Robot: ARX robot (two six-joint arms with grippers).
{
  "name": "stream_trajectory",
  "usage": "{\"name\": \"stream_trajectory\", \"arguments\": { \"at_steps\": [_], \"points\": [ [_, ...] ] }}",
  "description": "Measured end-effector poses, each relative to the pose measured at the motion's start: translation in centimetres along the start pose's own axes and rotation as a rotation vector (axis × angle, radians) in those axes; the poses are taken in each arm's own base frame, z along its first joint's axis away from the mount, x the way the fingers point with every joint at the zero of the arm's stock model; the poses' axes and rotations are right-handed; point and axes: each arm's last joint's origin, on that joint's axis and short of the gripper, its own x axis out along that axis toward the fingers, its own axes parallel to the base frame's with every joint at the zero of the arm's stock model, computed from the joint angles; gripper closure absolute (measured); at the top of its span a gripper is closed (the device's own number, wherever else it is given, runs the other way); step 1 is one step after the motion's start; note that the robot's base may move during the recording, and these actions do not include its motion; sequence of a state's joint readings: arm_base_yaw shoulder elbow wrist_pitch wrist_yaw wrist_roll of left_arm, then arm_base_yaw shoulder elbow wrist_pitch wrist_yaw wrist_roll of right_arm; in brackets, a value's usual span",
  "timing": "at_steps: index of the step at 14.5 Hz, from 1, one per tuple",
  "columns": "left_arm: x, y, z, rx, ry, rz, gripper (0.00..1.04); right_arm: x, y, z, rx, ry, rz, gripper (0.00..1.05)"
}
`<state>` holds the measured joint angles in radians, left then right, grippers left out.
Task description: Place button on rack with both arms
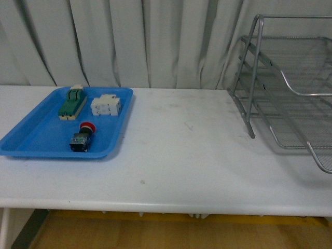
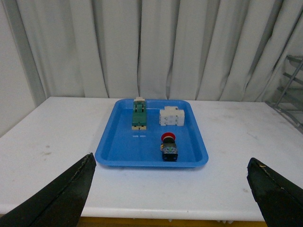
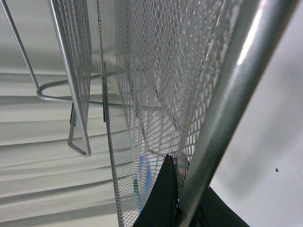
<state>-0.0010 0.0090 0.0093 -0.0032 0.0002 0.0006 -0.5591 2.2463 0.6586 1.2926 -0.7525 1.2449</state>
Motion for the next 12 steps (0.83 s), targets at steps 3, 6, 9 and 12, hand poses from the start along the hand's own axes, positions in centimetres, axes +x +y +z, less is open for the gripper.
{"name": "stream_trajectory", "arguments": {
  "at_steps": [3, 6, 9, 12],
  "points": [
    [0.0, 0.0, 0.0, 0.000, 0.000, 0.000, 0.07, -0.4, 0.3, -0.1, -0.016, -0.003, 0.001, 0.96],
    [0.0, 0.0, 0.0, 0.000, 0.000, 0.000, 0.07, -1.8, -0.3, 1.4, -0.040, -0.112, -0.032, 0.60],
    [0.0, 0.0, 0.0, 0.000, 0.000, 0.000, 0.07, -1.9, 0.3, 1.1, -0.048, -0.094, -0.019, 0.20],
    [0.0, 0.0, 0.0, 0.000, 0.000, 0.000, 0.07, -4.0, 1.8, 0.1, -0.044, -0.073, 0.005, 0.07]
  ]
}}
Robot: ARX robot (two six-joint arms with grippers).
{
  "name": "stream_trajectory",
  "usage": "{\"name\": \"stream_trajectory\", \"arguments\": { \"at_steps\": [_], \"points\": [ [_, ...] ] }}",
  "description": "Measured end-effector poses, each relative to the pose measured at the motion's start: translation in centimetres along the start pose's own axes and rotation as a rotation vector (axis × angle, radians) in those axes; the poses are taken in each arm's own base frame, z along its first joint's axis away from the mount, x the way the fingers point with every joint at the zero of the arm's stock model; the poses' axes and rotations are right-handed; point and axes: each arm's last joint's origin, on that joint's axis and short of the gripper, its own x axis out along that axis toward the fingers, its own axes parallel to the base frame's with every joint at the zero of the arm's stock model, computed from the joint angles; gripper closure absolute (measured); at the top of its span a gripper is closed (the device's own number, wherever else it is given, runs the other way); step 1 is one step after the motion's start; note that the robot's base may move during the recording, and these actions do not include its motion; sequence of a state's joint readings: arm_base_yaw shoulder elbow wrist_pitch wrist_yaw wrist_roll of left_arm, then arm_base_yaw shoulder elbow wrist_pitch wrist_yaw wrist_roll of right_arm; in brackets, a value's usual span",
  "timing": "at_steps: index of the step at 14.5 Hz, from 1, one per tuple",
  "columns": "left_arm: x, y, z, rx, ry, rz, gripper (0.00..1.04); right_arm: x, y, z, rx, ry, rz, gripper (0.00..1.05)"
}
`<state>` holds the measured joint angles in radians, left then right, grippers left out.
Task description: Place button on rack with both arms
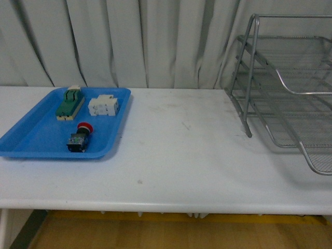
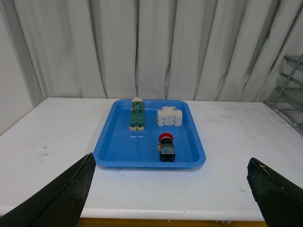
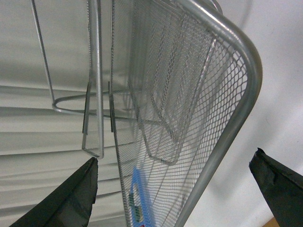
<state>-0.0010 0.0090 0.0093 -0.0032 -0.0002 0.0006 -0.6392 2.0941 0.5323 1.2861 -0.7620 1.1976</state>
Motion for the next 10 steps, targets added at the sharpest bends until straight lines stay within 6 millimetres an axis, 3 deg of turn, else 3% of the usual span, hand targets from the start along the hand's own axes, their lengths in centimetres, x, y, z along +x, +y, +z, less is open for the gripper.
{"name": "stream_trajectory", "arguments": {
  "at_steps": [4, 6, 8, 9, 10],
  "points": [
    [0.0, 0.0, 0.0, 0.000, 0.000, 0.000, 0.07, -6.0, 2.7, -0.6, 0.039, -0.031, 0.061, 0.07],
    [0.0, 0.0, 0.0, 0.000, 0.000, 0.000, 0.07, -8.0, 5.2, -3.1, -0.381, -0.164, 0.034, 0.28],
    [0.0, 0.0, 0.0, 0.000, 0.000, 0.000, 0.07, -8.8, 6.8, -4.9, -0.646, -0.165, 0.022, 0.39],
    [0.0, 0.0, 0.0, 0.000, 0.000, 0.000, 0.07, -8.9, 7.0, -5.2, -0.671, -0.168, 0.026, 0.41],
    [0.0, 0.0, 0.0, 0.000, 0.000, 0.000, 0.07, -9.7, 8.8, -7.0, -0.999, -0.203, 0.040, 0.56]
  ]
}}
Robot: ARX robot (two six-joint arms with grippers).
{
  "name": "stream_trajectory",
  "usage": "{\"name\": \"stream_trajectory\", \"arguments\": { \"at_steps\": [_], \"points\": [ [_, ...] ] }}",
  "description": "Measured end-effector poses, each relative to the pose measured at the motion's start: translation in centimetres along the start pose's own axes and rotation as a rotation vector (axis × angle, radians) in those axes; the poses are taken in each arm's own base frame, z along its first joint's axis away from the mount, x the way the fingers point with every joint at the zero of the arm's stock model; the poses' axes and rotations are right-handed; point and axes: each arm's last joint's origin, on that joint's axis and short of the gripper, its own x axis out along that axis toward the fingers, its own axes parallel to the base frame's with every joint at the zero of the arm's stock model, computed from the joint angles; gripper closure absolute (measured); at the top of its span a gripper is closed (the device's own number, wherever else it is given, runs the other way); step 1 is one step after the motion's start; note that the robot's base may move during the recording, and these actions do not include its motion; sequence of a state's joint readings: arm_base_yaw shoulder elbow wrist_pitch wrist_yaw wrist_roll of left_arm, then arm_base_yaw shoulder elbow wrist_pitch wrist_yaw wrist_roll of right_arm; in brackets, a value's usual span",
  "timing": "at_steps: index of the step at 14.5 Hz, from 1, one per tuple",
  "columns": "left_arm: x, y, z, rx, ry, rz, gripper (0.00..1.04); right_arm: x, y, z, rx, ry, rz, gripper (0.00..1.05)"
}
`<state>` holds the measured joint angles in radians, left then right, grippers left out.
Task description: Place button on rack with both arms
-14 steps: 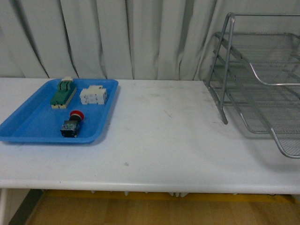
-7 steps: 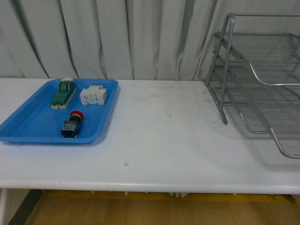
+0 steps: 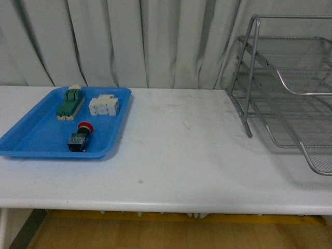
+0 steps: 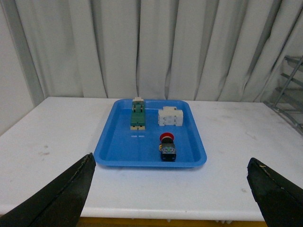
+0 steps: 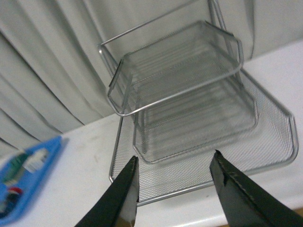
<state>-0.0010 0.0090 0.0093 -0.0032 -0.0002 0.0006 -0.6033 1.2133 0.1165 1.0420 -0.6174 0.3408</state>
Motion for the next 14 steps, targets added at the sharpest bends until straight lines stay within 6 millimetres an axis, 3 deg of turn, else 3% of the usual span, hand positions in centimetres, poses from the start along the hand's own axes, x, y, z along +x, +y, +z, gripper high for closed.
{"name": "stream_trajectory", "arguments": {
  "at_steps": [1, 3, 8, 14],
  "points": [
    [0.0, 0.0, 0.0, 0.000, 0.000, 0.000, 0.07, -0.7, 1.7, -0.3, -0.201, -0.013, -0.005, 0.72],
    [0.0, 0.0, 0.0, 0.000, 0.000, 0.000, 0.07, -1.7, 3.9, -1.1, -0.312, -0.016, -0.009, 1.00],
    [0.0, 0.0, 0.0, 0.000, 0.000, 0.000, 0.07, -3.5, 7.3, -1.5, -0.367, -0.054, 0.000, 1.03],
    [0.0, 0.0, 0.0, 0.000, 0.000, 0.000, 0.07, -4.6, 9.0, -2.2, -0.367, -0.054, 0.001, 1.03]
  ]
}}
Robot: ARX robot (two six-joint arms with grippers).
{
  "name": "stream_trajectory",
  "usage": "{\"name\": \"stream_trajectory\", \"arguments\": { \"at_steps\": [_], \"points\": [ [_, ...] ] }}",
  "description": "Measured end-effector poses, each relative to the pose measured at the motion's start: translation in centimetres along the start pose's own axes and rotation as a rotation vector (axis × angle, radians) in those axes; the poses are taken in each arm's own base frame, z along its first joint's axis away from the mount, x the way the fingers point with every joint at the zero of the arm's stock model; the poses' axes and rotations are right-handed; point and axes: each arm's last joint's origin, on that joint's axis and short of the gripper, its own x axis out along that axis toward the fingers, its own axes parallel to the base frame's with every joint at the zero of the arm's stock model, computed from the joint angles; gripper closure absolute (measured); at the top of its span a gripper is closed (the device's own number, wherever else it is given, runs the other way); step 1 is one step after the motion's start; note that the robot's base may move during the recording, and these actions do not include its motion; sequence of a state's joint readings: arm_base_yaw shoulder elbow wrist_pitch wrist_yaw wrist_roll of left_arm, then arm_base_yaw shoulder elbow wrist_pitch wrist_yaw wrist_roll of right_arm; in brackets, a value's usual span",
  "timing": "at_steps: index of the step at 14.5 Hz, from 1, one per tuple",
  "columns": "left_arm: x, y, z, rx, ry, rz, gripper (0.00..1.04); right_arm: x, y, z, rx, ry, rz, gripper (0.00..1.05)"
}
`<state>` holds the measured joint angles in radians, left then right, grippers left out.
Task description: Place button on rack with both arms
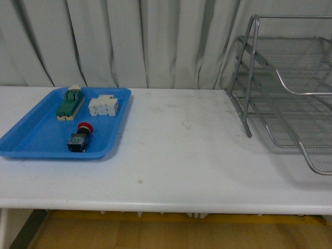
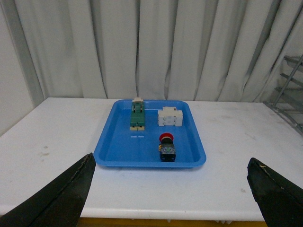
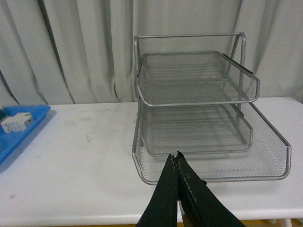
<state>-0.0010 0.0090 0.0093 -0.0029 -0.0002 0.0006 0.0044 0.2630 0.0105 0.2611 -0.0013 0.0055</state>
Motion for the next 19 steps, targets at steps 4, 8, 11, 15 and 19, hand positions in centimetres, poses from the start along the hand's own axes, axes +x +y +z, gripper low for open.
{"name": "stream_trajectory", "arguments": {
  "at_steps": [4, 8, 11, 15, 19],
  "points": [
    [0.0, 0.0, 0.0, 0.000, 0.000, 0.000, 0.07, -0.5, -0.1, 0.0, 0.000, -0.006, -0.006, 1.03],
    [0.0, 0.0, 0.0, 0.000, 0.000, 0.000, 0.07, -1.7, 0.0, -0.2, 0.000, -0.001, -0.006, 1.03],
    [0.0, 0.0, 0.0, 0.000, 0.000, 0.000, 0.07, -1.7, 0.0, -0.3, 0.000, 0.005, -0.006, 1.03],
    [0.0, 0.0, 0.0, 0.000, 0.000, 0.000, 0.07, -1.7, 0.0, -0.3, -0.003, 0.005, -0.006, 0.59],
    [0.0, 0.0, 0.0, 0.000, 0.000, 0.000, 0.07, -1.7, 0.0, -0.3, -0.003, 0.005, -0.006, 0.11]
  ]
}}
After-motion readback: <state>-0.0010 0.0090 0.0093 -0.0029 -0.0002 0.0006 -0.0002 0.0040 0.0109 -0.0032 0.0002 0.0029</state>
